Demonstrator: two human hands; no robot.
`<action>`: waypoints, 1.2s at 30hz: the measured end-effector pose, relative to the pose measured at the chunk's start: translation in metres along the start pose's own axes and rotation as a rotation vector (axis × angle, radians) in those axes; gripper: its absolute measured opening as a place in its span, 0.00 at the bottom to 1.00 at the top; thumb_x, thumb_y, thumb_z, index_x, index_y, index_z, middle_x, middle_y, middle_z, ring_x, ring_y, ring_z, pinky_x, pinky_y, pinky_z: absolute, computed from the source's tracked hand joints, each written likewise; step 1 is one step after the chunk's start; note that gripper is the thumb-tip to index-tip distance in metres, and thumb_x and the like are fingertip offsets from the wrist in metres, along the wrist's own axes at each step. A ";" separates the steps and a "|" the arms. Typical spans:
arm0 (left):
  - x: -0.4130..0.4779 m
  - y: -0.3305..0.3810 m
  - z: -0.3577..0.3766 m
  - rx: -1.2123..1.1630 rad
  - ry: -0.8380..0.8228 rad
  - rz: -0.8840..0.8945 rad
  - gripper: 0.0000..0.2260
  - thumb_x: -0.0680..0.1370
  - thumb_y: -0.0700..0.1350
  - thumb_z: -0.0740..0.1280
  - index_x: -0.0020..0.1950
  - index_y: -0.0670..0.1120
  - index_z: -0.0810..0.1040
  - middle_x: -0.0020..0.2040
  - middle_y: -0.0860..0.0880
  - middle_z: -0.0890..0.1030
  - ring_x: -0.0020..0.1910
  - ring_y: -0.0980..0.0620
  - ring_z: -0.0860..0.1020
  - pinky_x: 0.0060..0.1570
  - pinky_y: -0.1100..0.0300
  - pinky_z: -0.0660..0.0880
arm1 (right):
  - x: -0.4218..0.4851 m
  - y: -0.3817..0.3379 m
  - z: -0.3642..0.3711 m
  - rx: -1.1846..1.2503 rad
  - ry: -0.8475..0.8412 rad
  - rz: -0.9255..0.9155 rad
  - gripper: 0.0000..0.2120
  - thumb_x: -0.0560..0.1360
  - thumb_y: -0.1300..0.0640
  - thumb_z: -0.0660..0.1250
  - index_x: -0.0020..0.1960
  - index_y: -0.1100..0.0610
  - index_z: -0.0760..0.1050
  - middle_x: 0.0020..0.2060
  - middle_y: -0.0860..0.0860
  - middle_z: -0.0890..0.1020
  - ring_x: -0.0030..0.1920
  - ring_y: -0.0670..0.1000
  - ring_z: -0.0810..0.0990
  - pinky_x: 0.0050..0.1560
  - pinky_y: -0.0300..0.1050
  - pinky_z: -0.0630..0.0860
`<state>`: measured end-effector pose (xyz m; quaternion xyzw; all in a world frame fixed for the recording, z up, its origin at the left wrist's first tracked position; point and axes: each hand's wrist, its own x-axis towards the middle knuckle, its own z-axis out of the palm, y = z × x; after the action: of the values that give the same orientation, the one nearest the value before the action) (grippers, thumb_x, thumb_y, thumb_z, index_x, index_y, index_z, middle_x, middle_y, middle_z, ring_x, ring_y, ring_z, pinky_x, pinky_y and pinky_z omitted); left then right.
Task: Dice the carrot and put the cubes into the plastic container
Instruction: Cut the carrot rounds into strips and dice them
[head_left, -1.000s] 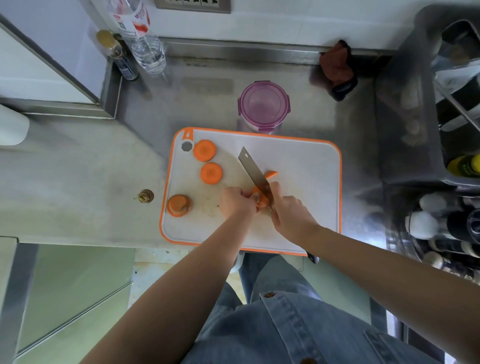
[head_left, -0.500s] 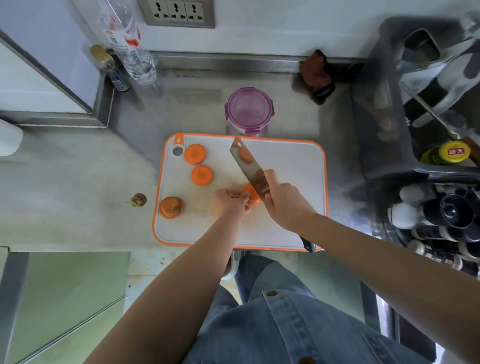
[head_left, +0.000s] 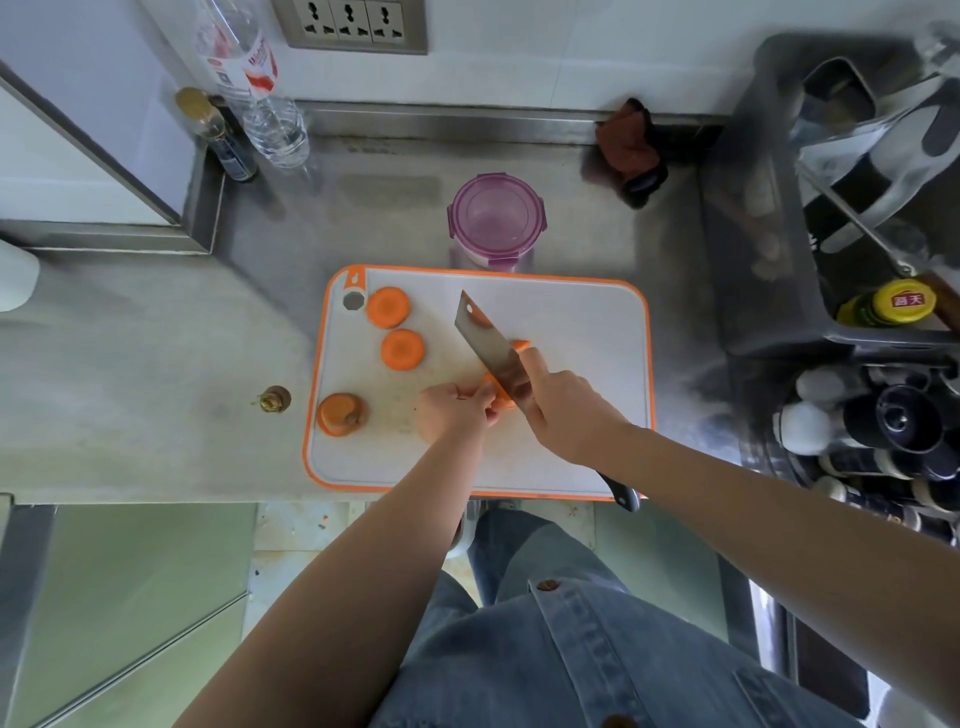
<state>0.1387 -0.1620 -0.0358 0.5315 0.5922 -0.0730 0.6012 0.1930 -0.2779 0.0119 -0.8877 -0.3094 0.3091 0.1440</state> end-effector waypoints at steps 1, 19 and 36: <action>0.000 0.000 0.000 0.009 0.005 0.005 0.10 0.74 0.41 0.74 0.35 0.43 0.76 0.34 0.47 0.83 0.34 0.48 0.84 0.46 0.52 0.82 | 0.000 0.000 0.001 -0.001 -0.006 0.001 0.20 0.80 0.59 0.57 0.69 0.54 0.53 0.35 0.54 0.75 0.31 0.51 0.74 0.28 0.44 0.69; 0.000 0.000 0.002 0.050 0.021 0.052 0.10 0.73 0.43 0.74 0.33 0.47 0.78 0.34 0.47 0.84 0.33 0.50 0.84 0.42 0.57 0.81 | 0.011 0.007 0.032 0.003 0.028 0.008 0.18 0.80 0.59 0.55 0.67 0.56 0.54 0.37 0.55 0.74 0.36 0.58 0.73 0.36 0.48 0.68; -0.003 -0.011 0.007 0.063 0.108 0.144 0.11 0.75 0.48 0.72 0.34 0.47 0.77 0.31 0.50 0.83 0.30 0.52 0.83 0.42 0.55 0.81 | -0.007 -0.009 -0.007 0.065 0.008 0.038 0.18 0.80 0.60 0.56 0.67 0.55 0.55 0.38 0.54 0.76 0.34 0.51 0.75 0.32 0.47 0.74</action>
<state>0.1344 -0.1733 -0.0409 0.5945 0.5813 -0.0194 0.5552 0.1893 -0.2757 0.0244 -0.8895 -0.2816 0.3182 0.1679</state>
